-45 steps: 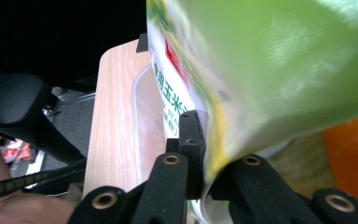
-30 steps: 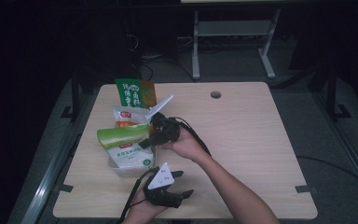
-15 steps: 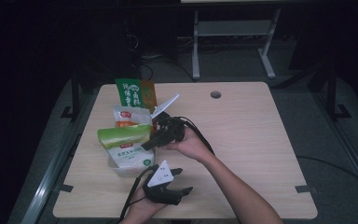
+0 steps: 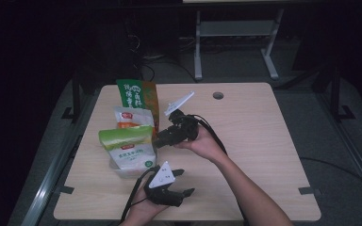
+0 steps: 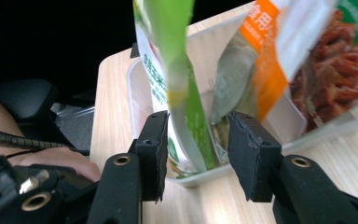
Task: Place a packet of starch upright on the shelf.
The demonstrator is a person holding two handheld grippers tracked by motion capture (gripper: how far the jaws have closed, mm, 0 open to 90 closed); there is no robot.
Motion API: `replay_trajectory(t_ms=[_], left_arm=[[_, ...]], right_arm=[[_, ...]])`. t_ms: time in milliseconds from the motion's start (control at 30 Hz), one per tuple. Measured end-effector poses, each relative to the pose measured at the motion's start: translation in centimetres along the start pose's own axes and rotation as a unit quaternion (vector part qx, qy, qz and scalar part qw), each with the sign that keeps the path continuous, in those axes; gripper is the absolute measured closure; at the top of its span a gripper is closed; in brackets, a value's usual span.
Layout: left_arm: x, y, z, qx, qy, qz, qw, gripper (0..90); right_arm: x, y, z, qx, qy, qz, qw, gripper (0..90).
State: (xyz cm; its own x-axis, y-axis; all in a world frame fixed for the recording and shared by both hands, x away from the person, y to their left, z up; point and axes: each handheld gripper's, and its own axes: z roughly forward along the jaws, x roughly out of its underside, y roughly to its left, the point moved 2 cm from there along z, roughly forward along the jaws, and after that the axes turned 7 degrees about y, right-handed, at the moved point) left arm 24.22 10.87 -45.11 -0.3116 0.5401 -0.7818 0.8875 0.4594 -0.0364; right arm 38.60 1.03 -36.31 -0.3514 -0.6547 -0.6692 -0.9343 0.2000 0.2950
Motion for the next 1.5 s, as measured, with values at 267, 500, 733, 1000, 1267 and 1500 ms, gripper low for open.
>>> replay_trajectory(t_ms=[267, 500, 733, 1000, 1267, 1500], left_arm=[[0.0, 0.1, 0.0, -0.001, -0.002, -0.001, 1.0, 29.4], [0.0, 0.2, -0.1, -0.001, 0.0, -0.002, 1.0, 29.3], [0.0, 0.4, -0.2, -0.005, -0.003, 0.001, 1.0, 29.3], [0.0, 0.4, -0.4, -0.008, -0.001, 0.0, 1.0, 29.4], [0.0, 0.4, -0.2, -0.006, -0.003, -0.001, 1.0, 29.4], [0.0, 0.5, -0.3, -0.007, -0.002, -0.002, 1.0, 29.4]], right_arm=[[1.1, -0.5, -1.4, 0.016, 0.002, 0.021, 0.9997, 49.3], [1.8, -1.1, -2.6, 0.027, -0.003, 0.03, 0.9992, 43.9], [3.2, -1.9, -3.9, 0.042, -0.009, 0.055, 0.9976, 41.4], [4.9, -2.8, -5.3, 0.07, -0.009, 0.072, 0.995, 38.2], [6.1, -3.0, -6.3, 0.078, -0.005, 0.091, 0.9928, 37.4], [7.6, -3.1, -7.4, 0.091, -0.006, 0.101, 0.9907, 37.1]])
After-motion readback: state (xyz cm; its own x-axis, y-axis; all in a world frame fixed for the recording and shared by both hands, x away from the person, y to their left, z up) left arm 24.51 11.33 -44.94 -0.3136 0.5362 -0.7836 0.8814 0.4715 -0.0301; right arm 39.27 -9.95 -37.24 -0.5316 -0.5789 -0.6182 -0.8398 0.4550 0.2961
